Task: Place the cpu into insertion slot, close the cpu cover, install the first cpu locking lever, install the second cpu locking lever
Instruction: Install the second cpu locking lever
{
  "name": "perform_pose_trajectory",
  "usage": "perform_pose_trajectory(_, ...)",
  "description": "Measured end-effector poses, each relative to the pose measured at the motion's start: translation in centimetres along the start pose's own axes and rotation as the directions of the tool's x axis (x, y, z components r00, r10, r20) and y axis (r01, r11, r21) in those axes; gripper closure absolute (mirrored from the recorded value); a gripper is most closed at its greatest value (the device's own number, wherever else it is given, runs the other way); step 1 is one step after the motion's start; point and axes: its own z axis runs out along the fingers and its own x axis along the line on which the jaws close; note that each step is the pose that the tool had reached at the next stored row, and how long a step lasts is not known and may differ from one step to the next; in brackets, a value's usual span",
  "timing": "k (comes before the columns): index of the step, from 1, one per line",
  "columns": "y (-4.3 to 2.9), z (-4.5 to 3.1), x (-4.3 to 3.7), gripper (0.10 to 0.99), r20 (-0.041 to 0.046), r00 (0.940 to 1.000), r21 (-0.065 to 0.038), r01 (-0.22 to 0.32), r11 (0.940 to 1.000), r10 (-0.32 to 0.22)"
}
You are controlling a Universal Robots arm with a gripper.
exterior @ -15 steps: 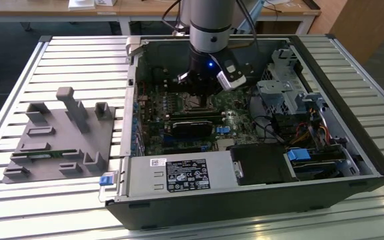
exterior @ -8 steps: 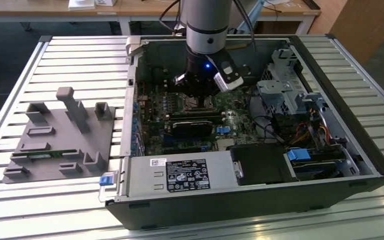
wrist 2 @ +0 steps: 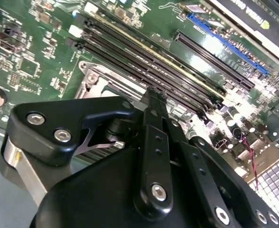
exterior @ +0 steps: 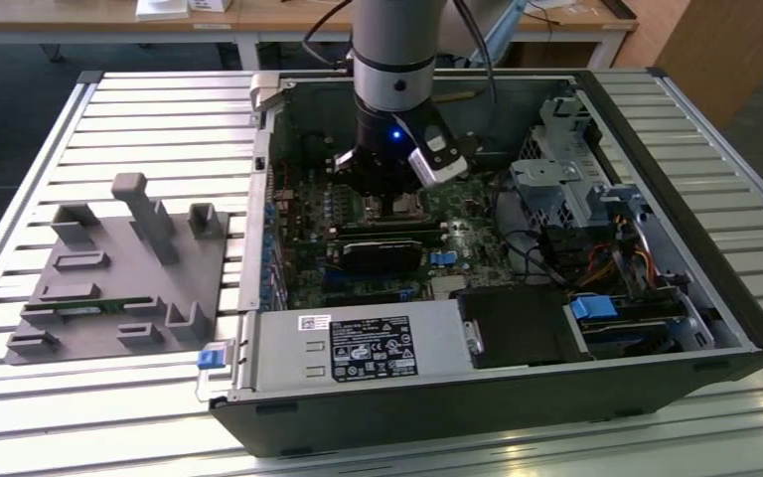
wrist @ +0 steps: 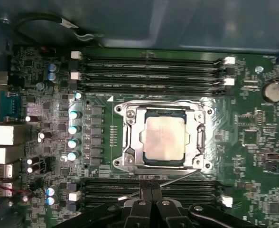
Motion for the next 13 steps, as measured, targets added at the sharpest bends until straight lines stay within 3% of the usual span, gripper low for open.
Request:
perform_pose_trajectory(4, -0.03, 0.49, 0.15, 0.980, -0.0002, 1.0000, -0.008, 0.000, 1.0000, 0.000)
perform_pose_trajectory(8, -0.45, 0.53, 0.26, 0.980, 0.0002, 1.0000, -0.049, -0.001, 0.9988, 0.001)
perform_pose_trajectory(13, -1.25, 0.54, 0.73, 0.980, 0.0003, 1.0000, -0.062, -0.001, 0.9981, 0.002)
